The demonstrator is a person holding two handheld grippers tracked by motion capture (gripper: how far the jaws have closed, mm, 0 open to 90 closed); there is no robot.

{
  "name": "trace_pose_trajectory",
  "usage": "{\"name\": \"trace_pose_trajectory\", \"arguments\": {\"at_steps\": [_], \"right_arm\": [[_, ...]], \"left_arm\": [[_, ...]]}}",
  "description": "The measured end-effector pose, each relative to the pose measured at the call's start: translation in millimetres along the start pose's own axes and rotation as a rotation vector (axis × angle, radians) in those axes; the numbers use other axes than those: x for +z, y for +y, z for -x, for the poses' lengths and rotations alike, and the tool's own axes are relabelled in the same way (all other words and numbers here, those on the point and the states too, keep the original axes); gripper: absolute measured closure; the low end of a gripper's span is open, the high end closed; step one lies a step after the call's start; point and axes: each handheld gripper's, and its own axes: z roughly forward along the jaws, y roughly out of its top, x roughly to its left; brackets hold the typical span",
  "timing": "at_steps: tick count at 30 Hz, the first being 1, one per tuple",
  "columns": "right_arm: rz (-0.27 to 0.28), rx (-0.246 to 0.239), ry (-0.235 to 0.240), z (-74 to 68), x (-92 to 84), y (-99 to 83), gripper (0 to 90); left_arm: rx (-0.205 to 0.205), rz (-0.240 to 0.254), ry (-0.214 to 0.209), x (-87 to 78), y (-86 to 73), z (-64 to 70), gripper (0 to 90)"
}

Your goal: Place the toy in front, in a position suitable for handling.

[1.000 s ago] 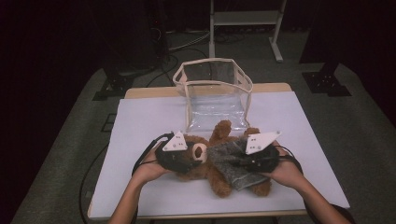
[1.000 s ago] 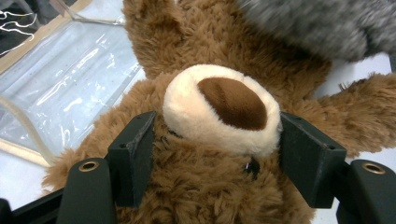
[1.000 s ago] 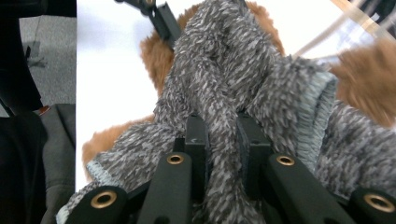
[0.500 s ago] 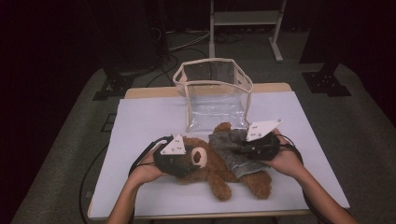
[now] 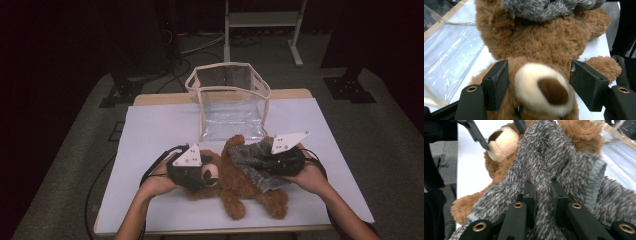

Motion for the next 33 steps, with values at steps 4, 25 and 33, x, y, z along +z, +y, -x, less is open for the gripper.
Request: {"name": "trace_pose_trajectory", "arguments": {"at_steps": [4, 25, 33], "right_arm": [[0.000, -0.017, -0.013, -3.4, -1.6, -0.8, 76.8], [0.027, 0.053, -0.105, 19.1, -40.3, -13.4, 76.7], [-0.005, 0.065, -0.081, 27.3, -19.5, -17.8, 76.6]], "left_arm": [[0.003, -0.025, 0.002, 4.8, -3.0, 1.6, 36.2], [-0.009, -0.016, -0.021, 4.5, -5.4, 2.0, 38.1], [-0.009, -0.012, -0.038, 2.4, -7.3, 3.9, 38.3]]}}
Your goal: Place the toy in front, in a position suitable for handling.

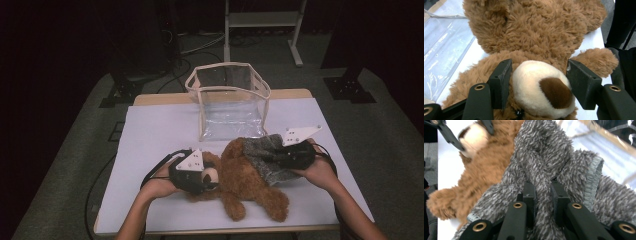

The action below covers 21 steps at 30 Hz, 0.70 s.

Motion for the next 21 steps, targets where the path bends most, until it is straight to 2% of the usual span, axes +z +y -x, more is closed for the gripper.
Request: {"name": "trace_pose_trajectory", "arguments": {"at_steps": [5, 9, 12, 14, 18, 21], "right_arm": [[-0.017, 0.074, -0.035, 12.8, -15.3, -29.1, 76.7], [-0.015, 0.102, -0.067, 16.7, -33.9, -38.6, 76.6], [0.009, 0.093, -0.072, 15.6, -41.1, -33.3, 76.6], [0.023, 0.079, -0.063, 13.4, -39.9, -25.7, 76.6], [0.029, 0.037, -0.034, 7.3, -25.5, -7.2, 76.5], [0.003, 0.007, -0.026, 5.2, -12.3, -0.2, 76.5]], "left_arm": [[0.002, -0.005, 0.001, 0.4, 0.9, 0.2, 38.3], [0.002, -0.007, -0.002, 0.3, 1.1, 0.2, 38.2], [0.004, -0.009, -0.001, 0.4, 1.3, 0.3, 38.3], [0.003, -0.008, -0.002, 0.5, 1.1, 0.5, 38.2], [0.007, -0.012, -0.004, -0.1, 1.3, 2.0, 38.2], [0.006, -0.009, -0.005, -0.5, 0.7, 2.6, 38.2]]}}
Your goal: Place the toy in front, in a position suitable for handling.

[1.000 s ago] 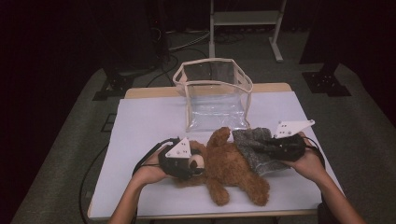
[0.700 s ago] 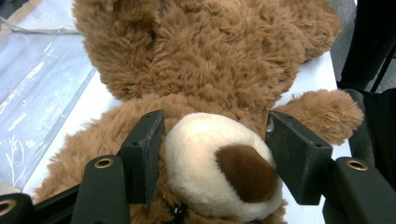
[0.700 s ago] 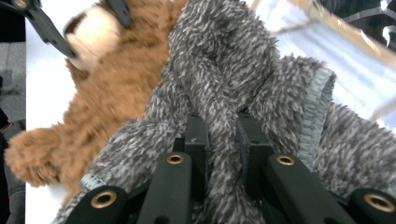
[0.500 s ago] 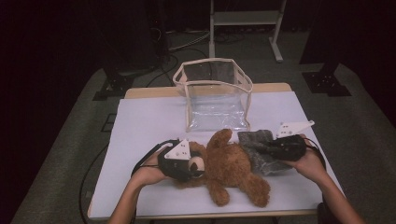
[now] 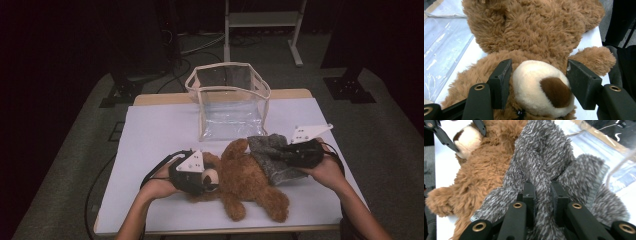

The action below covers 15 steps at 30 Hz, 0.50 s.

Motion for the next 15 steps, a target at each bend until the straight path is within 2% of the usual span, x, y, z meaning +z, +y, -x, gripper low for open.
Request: {"name": "trace_pose_trajectory", "arguments": {"at_steps": [2, 5, 9, 11, 15], "right_arm": [[-0.006, 0.009, 0.003, 2.2, 3.9, -2.5, 76.5], [-0.012, 0.046, -0.004, 9.7, 1.7, -15.9, 76.5], [-0.015, 0.113, -0.023, 19.3, -9.7, -37.0, 76.5], [-0.004, 0.128, -0.025, 20.7, -16.4, -41.1, 76.5], [0.001, 0.109, -0.026, 16.6, -19.2, -36.8, 76.5]], "left_arm": [[0.001, 0.002, 0.001, 0.0, -0.4, -0.2, 38.2], [0.000, 0.003, 0.001, 0.3, -0.2, -0.2, 38.2], [0.003, 0.000, 0.005, 0.6, 0.4, -0.5, 38.4], [0.004, 0.000, 0.008, 0.4, 0.4, -0.4, 38.8], [0.004, -0.002, 0.006, 0.1, 0.4, -0.3, 38.9]]}}
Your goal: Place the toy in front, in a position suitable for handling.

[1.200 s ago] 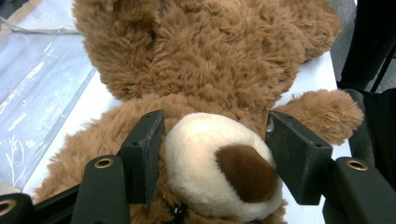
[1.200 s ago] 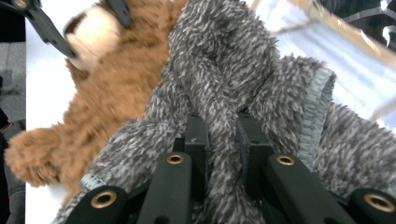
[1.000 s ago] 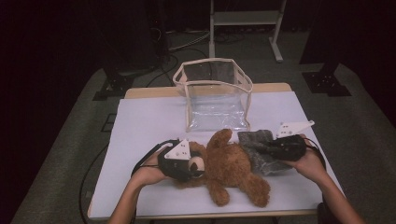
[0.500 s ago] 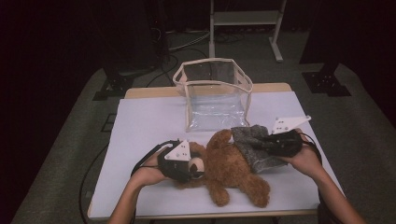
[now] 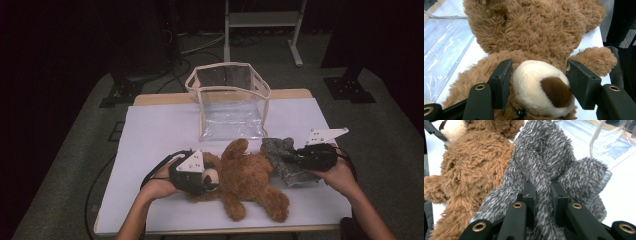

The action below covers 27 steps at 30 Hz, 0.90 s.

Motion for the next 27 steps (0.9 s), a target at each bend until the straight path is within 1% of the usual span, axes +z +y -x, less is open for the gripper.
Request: {"name": "trace_pose_trajectory", "arguments": {"at_steps": [2, 4, 6, 8, 11, 12, 15, 16, 17, 19, 22, 23, 24, 25, 27], "right_arm": [[-0.011, -0.016, -0.004, -1.1, 3.7, 2.3, 76.5], [-0.019, -0.014, -0.002, 0.7, 6.8, 2.1, 76.5], [-0.017, 0.002, 0.000, 3.3, 7.4, -1.1, 76.5], [-0.003, 0.023, 0.013, 4.3, 5.7, -5.5, 76.5], [0.012, 0.030, 0.025, 2.3, 2.1, -9.1, 76.5], [0.020, 0.034, 0.035, 1.6, 1.8, -9.5, 76.5], [0.012, 0.028, 0.048, -1.7, 4.1, -9.9, 76.5], [0.009, 0.026, 0.052, -3.0, 5.9, -10.2, 76.5], [0.003, 0.023, 0.057, -4.0, 7.6, -10.4, 76.5], [0.002, 0.023, 0.061, -5.1, 10.4, -10.5, 76.5], [0.005, 0.026, 0.065, -4.5, 12.9, -10.4, 76.5], [0.004, 0.027, 0.066, -4.4, 13.8, -10.2, 76.5], [0.004, 0.026, 0.067, -4.2, 14.8, -10.0, 76.5], [0.003, 0.027, 0.070, -4.2, 15.9, -9.7, 76.5], [0.000, 0.026, 0.072, -4.8, 17.4, -8.6, 76.6]], "left_arm": [[-0.002, 0.002, -0.001, -0.4, -0.5, 0.1, 38.9], [-0.003, 0.003, 0.000, -0.5, -0.7, 0.3, 38.9], [-0.005, 0.005, 0.000, -0.4, -0.7, -0.1, 38.8], [-0.006, 0.005, 0.000, -0.1, -0.6, -0.4, 38.6], [-0.005, 0.005, 0.011, 0.8, 0.3, -0.1, 37.3], [0.003, 0.003, 0.014, 1.6, 0.7, 0.5, 35.0], [0.049, -0.004, 0.031, 5.1, 1.7, 5.5, 23.6], [0.060, -0.009, 0.036, 6.0, 1.8, 6.3, 21.1], [0.061, -0.003, 0.048, 7.1, 1.6, 7.0, 20.0], [0.071, 0.003, 0.069, 8.3, 1.0, 5.8, 20.5], [0.069, 0.014, 0.095, 10.9, -0.3, 3.0, 22.2], [0.067, 0.016, 0.108, 11.9, -1.0, 2.4, 24.1], [0.068, 0.017, 0.124, 12.4, -1.8, 1.5, 27.6], [0.062, 0.021, 0.133, 11.9, -2.3, 0.2, 34.2], [0.053, 0.013, 0.144, 9.6, -2.1, -1.6, 39.9]]}}
